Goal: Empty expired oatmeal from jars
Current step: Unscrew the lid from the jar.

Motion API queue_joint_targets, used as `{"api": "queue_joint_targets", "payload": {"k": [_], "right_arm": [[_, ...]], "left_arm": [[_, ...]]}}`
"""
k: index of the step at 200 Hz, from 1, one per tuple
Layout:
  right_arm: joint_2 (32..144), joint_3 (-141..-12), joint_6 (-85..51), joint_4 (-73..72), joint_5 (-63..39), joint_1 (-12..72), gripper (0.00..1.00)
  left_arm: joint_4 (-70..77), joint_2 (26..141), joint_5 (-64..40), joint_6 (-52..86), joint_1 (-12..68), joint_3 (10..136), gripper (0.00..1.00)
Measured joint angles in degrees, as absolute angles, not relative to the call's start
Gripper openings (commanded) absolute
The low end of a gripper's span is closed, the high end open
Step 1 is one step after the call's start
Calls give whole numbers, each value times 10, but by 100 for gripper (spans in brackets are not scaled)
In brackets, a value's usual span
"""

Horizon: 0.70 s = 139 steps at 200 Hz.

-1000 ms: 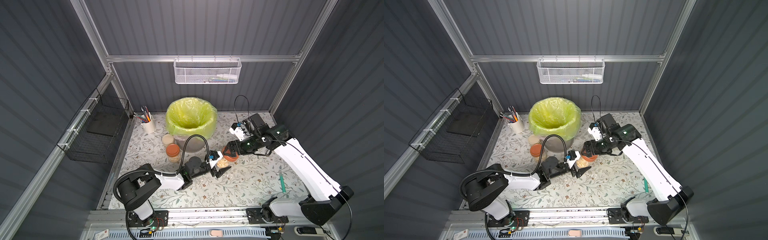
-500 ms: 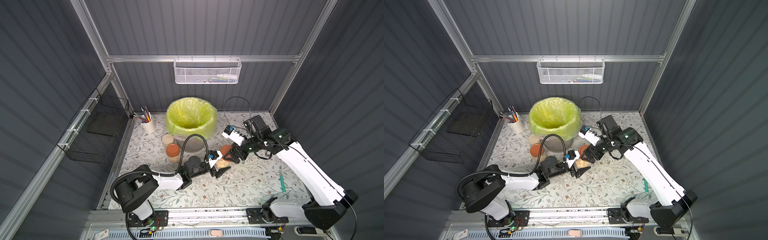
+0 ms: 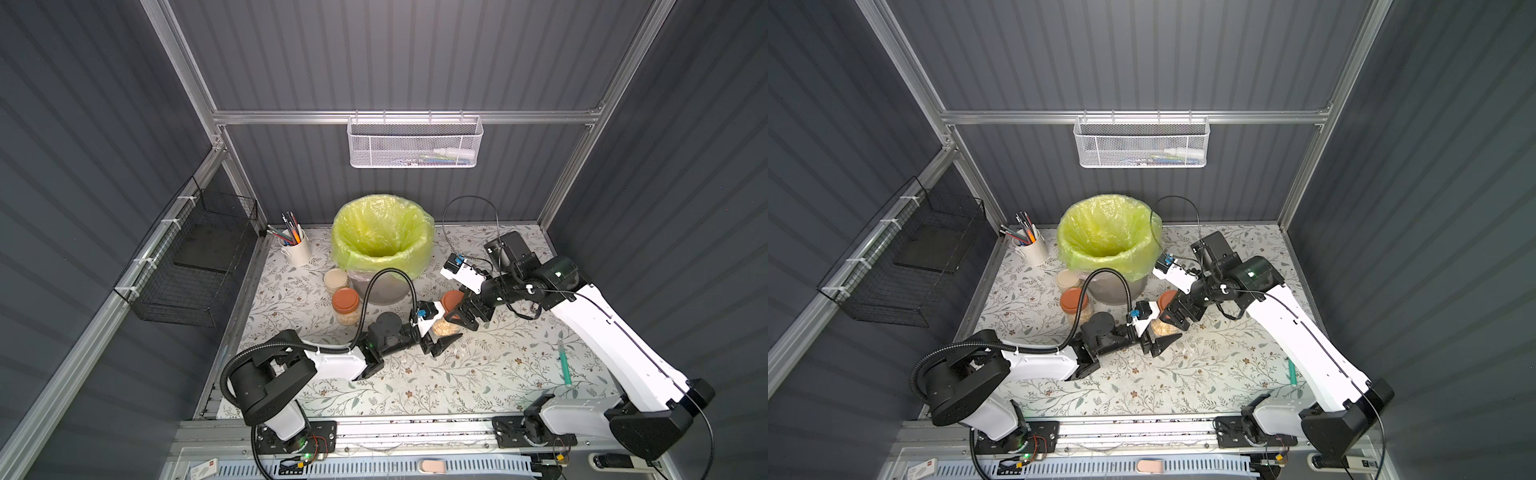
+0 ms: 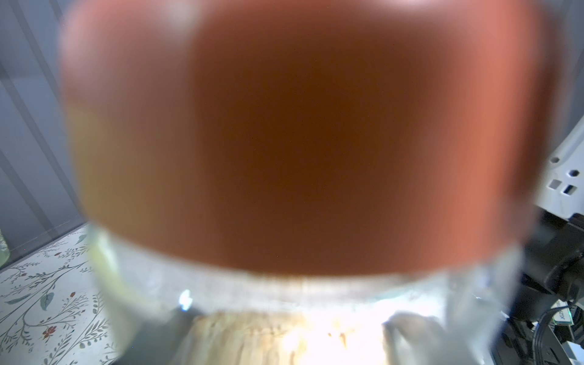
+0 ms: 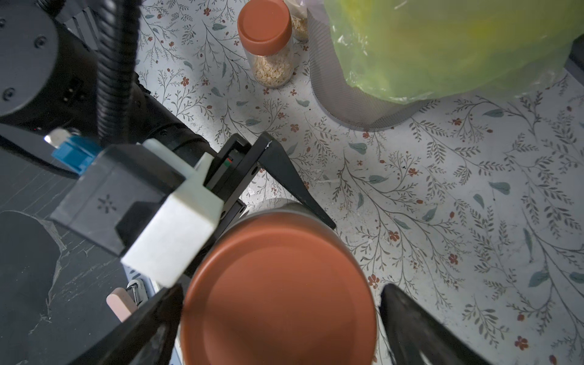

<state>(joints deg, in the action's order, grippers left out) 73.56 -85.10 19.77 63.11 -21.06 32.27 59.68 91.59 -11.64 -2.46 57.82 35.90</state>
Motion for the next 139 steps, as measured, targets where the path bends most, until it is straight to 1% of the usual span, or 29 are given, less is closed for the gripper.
{"api": "queue_joint_targets", "payload": {"k": [59, 139], "right_arm": [[716, -835, 196, 622, -217, 310, 99], [648, -799, 177, 599, -240, 308, 99]], "left_arm": [[612, 916, -116, -25, 578, 359, 25], [626, 916, -114, -25, 578, 359, 25]]}}
